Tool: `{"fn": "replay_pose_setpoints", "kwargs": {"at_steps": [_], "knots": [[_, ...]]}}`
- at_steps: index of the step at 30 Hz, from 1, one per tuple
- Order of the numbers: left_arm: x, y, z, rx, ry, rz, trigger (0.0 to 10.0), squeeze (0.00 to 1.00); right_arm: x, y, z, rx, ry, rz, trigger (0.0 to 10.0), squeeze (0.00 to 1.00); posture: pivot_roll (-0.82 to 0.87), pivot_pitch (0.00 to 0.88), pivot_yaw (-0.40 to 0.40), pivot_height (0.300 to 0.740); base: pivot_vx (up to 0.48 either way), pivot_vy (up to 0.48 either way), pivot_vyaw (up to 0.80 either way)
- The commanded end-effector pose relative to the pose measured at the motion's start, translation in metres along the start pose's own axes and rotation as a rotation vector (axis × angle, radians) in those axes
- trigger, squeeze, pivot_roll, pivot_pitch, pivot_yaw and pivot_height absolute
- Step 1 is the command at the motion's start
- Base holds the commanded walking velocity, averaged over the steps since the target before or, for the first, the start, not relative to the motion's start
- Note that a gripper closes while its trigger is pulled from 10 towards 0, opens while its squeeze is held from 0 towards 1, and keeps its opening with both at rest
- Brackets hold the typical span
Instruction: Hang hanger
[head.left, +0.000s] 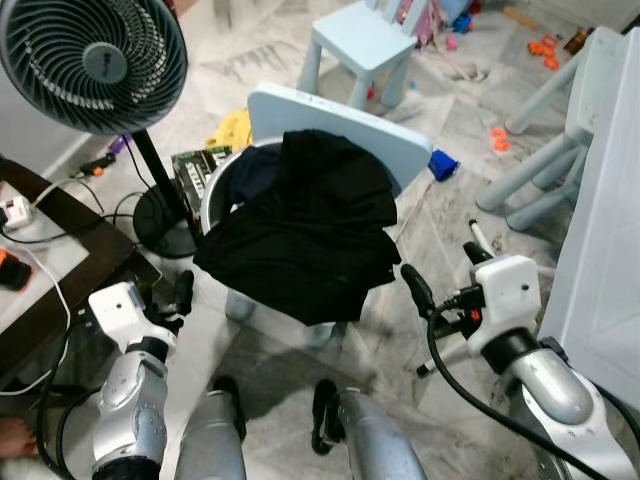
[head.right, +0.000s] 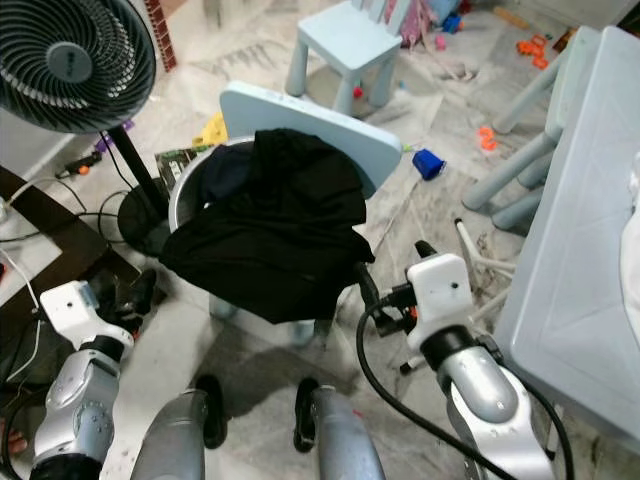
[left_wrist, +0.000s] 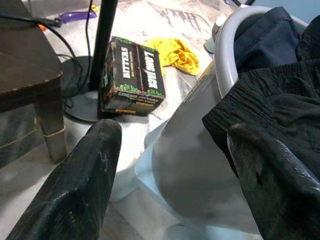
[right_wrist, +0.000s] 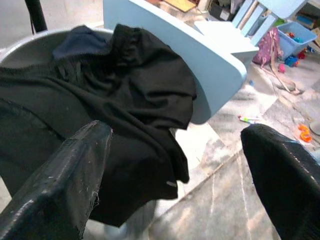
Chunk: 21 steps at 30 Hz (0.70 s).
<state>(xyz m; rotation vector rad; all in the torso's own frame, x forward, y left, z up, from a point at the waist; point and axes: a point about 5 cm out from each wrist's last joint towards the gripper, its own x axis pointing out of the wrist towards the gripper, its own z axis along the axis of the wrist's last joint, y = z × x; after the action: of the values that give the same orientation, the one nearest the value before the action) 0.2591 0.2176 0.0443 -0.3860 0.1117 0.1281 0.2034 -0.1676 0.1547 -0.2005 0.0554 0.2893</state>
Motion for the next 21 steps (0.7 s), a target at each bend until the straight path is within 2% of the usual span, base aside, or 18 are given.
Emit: {"fn": "replay_pose_setpoints", "kwargs": {"at_steps": [1, 6, 12, 13, 14, 15, 21], "knots": [[-0.004, 0.005, -0.008, 0.001, 0.024, 0.026, 10.0, 0.0, -0.008, -0.002, 0.002, -0.005, 0.012, -0.014, 10.0, 0.0, -0.16, 0.41, -0.137, 0.74, 0.0, 0.0, 0.0], [0.002, -0.004, -0.003, -0.029, -0.009, -0.002, 10.0, 0.0, -0.011, -0.001, 0.002, -0.008, 0.027, -0.01, 10.0, 0.0, -0.17, 0.423, -0.147, 0.74, 0.0, 0.0, 0.0], [0.002, -0.015, -0.013, -0.111, 0.015, -0.034, 10.0, 0.0, -0.009, -0.001, 0.004, -0.007, 0.03, -0.007, 10.0, 0.0, -0.17, 0.418, -0.151, 0.74, 0.0, 0.0, 0.0], [0.002, -0.017, -0.017, -0.15, 0.026, -0.035, 5.5, 0.0, -0.008, 0.0, 0.005, -0.008, 0.028, -0.004, 10.0, 0.0, -0.17, 0.418, -0.155, 0.74, 0.0, 0.0, 0.0], [0.002, -0.017, -0.017, -0.15, 0.026, -0.035, 5.5, 0.0, -0.008, 0.0, 0.005, -0.008, 0.028, -0.004, 10.0, 0.0, -0.17, 0.418, -0.155, 0.74, 0.0, 0.0, 0.0], [0.005, -0.018, -0.018, -0.169, 0.026, -0.034, 0.0, 0.0, -0.007, -0.001, 0.005, -0.01, 0.029, -0.001, 10.0, 0.0, -0.17, 0.417, -0.158, 0.74, 0.0, 0.0, 0.0], [0.013, -0.022, -0.013, -0.154, 0.01, -0.048, 0.0, 0.0, -0.005, -0.002, 0.005, -0.014, 0.026, -0.001, 10.0, 0.0, -0.17, 0.401, -0.159, 0.74, 0.0, 0.0, 0.0]]}}
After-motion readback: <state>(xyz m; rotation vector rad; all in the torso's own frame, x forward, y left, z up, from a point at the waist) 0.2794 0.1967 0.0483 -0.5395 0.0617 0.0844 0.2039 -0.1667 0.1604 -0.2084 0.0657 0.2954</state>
